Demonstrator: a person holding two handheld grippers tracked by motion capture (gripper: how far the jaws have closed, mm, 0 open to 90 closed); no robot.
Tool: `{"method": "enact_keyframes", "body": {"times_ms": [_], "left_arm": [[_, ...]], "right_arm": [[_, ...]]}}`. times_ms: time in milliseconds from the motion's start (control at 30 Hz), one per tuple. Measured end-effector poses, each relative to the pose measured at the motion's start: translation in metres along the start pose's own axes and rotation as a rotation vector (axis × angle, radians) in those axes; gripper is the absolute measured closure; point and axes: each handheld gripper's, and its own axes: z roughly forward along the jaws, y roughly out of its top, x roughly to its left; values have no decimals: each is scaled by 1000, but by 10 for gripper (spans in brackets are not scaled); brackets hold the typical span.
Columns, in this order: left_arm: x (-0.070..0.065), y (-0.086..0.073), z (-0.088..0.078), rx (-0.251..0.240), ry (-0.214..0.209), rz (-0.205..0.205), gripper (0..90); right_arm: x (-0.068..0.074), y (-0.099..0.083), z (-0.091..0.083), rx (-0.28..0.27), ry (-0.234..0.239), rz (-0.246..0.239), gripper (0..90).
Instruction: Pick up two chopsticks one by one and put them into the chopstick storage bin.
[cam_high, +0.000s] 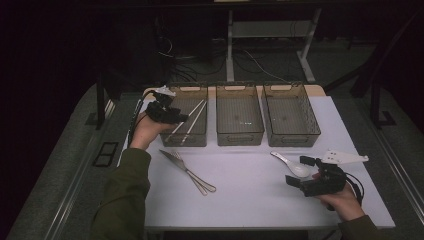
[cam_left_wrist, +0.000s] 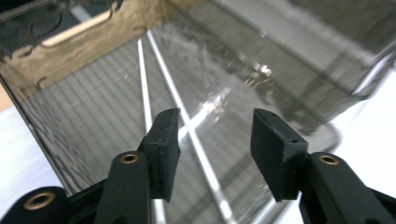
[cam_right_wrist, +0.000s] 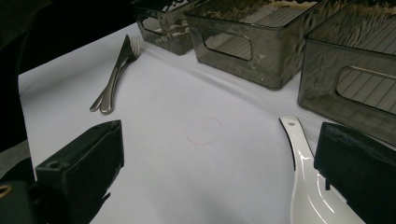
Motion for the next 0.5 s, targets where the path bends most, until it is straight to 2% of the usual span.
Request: {"method": "enact_keyframes", "body": {"times_ms": [167,500], "left_arm": [[-12,-7,-14,-30,0,15,435],[-50,-22,-35,-99,-20,83,312]], "right_arm": [[-1,0,2,5,2,-7,15],[-3,1,2,23,0,-19,15]]}}
